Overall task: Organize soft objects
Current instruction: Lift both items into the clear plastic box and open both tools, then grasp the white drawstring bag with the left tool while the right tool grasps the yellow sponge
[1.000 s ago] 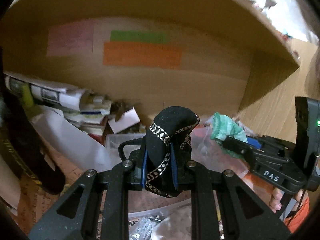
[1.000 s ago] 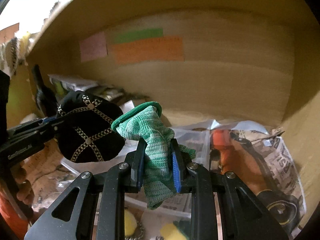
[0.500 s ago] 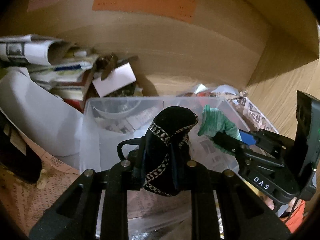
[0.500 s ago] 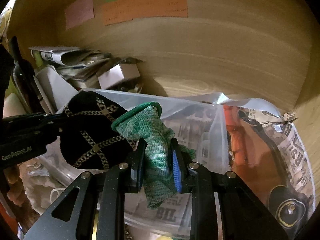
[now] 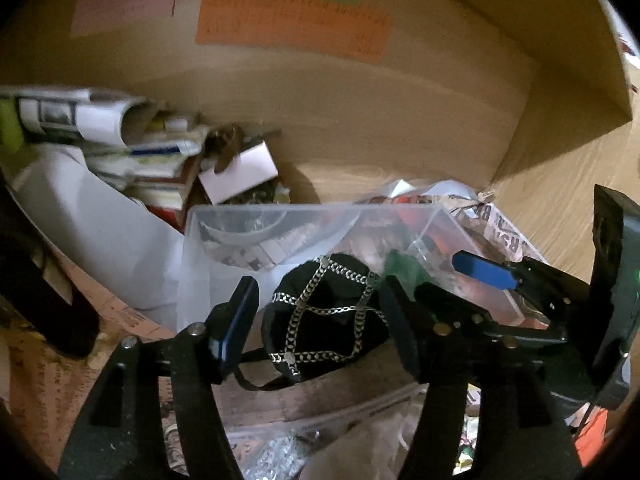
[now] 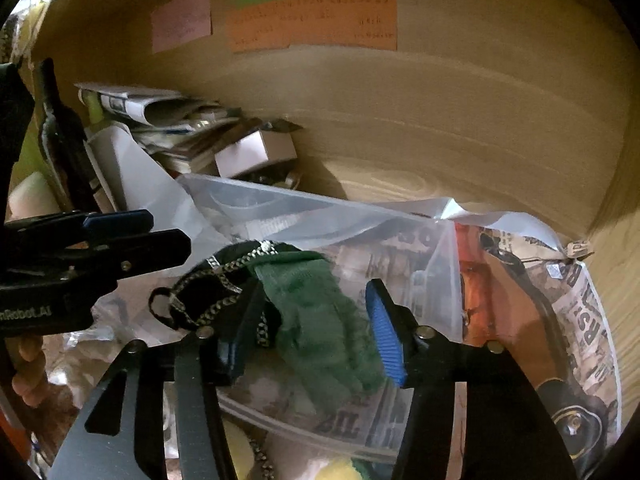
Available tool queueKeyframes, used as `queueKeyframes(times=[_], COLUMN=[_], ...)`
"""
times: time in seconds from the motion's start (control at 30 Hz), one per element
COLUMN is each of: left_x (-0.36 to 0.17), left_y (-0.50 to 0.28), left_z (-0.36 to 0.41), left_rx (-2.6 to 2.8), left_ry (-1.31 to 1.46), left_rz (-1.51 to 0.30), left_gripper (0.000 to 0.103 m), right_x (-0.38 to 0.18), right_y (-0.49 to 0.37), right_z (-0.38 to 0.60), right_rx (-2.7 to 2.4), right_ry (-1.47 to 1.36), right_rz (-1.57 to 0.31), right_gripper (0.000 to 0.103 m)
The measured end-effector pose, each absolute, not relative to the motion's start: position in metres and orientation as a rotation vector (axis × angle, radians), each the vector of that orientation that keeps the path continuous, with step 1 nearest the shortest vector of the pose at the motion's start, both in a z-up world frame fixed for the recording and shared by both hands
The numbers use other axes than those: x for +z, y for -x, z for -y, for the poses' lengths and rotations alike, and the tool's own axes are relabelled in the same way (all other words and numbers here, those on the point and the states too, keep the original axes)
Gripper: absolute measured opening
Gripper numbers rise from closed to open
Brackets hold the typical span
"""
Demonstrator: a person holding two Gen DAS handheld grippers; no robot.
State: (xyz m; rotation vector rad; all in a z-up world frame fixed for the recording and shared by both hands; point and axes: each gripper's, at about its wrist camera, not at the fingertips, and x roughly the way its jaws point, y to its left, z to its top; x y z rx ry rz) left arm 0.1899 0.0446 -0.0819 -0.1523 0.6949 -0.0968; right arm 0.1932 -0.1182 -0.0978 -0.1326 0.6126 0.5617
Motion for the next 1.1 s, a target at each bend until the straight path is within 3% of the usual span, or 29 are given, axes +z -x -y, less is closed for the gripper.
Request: queueKeyframes(times=[0.1, 0.17, 0.23, 0.43, 0.57, 1.1], left_x=[-0.07, -0.061, -0.051, -0.034, -0.037, -0.109], left_y=[-0.178, -0.168, -0.156, -0.122, -0.104, -0.076], left_z=[-0.044, -0.043, -0.043, -0.045, -0.043, -0.025], left_rx=[-0.101, -0.107, -0.101, -0.071, -0.07, -0.145], left_ry=[0.14, 0.139, 0.135, 0.119, 0.102, 0.109], left_rz=[-0.656, -0.628, -0.593, -0.509, -0.498, -0.685], left_gripper=[0.064, 0.066, 0.072, 0.092, 0.097, 0.098], right_x=[-0.086, -0.077, -0.068, -0.053, -0.056, -0.128], right_y=[-0.184, -0.174, -0.163, -0.139, -0.126, -0.124], right_z=[0.125, 0.132, 0.14, 0.162, 0.177, 0.206], right_rx=[0.574, 0.581, 0.574, 0.556, 0.54, 0.478], right_ry=[0.11, 0.099, 0.096, 0.075, 0.071, 0.049], right_rz=[-0.575, -0.531, -0.483, -0.41, -0.401, -0.626], right_gripper=[0.057, 0.072, 0.079, 0.087, 0.094, 0.096])
